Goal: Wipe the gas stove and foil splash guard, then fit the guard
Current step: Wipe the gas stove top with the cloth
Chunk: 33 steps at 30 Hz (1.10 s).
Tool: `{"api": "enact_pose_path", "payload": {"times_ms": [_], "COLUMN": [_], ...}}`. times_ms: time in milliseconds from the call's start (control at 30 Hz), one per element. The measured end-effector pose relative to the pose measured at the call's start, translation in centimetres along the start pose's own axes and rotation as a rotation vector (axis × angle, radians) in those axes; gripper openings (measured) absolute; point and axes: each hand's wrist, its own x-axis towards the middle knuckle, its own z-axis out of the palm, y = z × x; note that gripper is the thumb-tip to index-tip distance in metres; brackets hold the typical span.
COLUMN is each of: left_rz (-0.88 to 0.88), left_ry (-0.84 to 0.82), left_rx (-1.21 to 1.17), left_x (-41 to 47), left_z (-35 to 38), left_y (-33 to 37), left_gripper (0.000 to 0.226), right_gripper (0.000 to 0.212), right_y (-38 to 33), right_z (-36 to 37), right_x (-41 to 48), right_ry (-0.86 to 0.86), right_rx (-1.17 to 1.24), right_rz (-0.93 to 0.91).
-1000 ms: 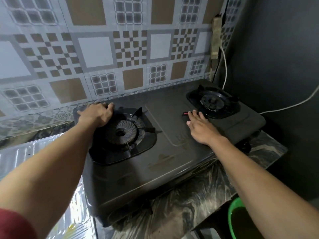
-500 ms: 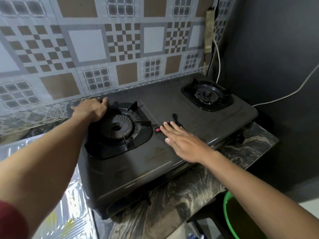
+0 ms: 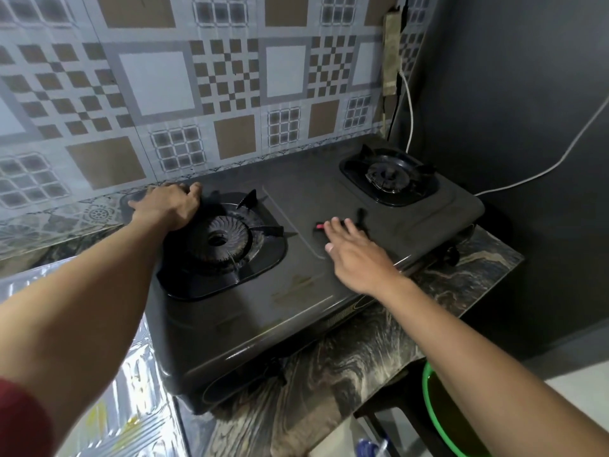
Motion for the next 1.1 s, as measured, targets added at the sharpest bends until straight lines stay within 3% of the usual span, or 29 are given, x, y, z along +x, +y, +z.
{"api": "enact_pose_path", "payload": {"times_ms": [133,267,567,700,800,900,1100], "left_rz": [0.015,0.021,0.077,0.064,0.035,0.136,0.309], "left_ry": [0.001,0.000,0.055,0.023,0.029,0.070,0.025], "left_rx": [-0.001,0.000,-0.059,-0.158,-0.163,-0.141,-0.078], "left_x": [0.4,0.7,1.3,1.2,0.6,0.6,2.3], "left_z": [0.1,0.5,0.9,0.8,0.4,-0.1,0.4], "left_y": [-0.1,-0.4,-0.6,-0.3,2.0,5.7,13.0], "left_gripper": [0.073,0.074,0.067,0.083,0.075,0.085,0.075], "right_gripper": [0.053,0.052,0.053,0.052,0.052,0.053,0.053], "right_y": [-3.6,-3.0,5.4,6.5,7.0,7.5,7.8], "right_z": [1.6,0.9,-1.6,-2.4,-2.3,-2.3,-2.6], "right_x": [-2.7,-3.7,0.0,2.4,3.9,5.4,8.0], "right_ry": [0.000,-0.032,-0.032,-0.028,-0.023,-0.030,-0.032], "right_rx": [-0.002,0.001,0.077,0.090,0.100,0.106,0.126], "right_rz": [-0.213,-0.285,0.006,0.007,-0.012,-0.029,-0.056]}}
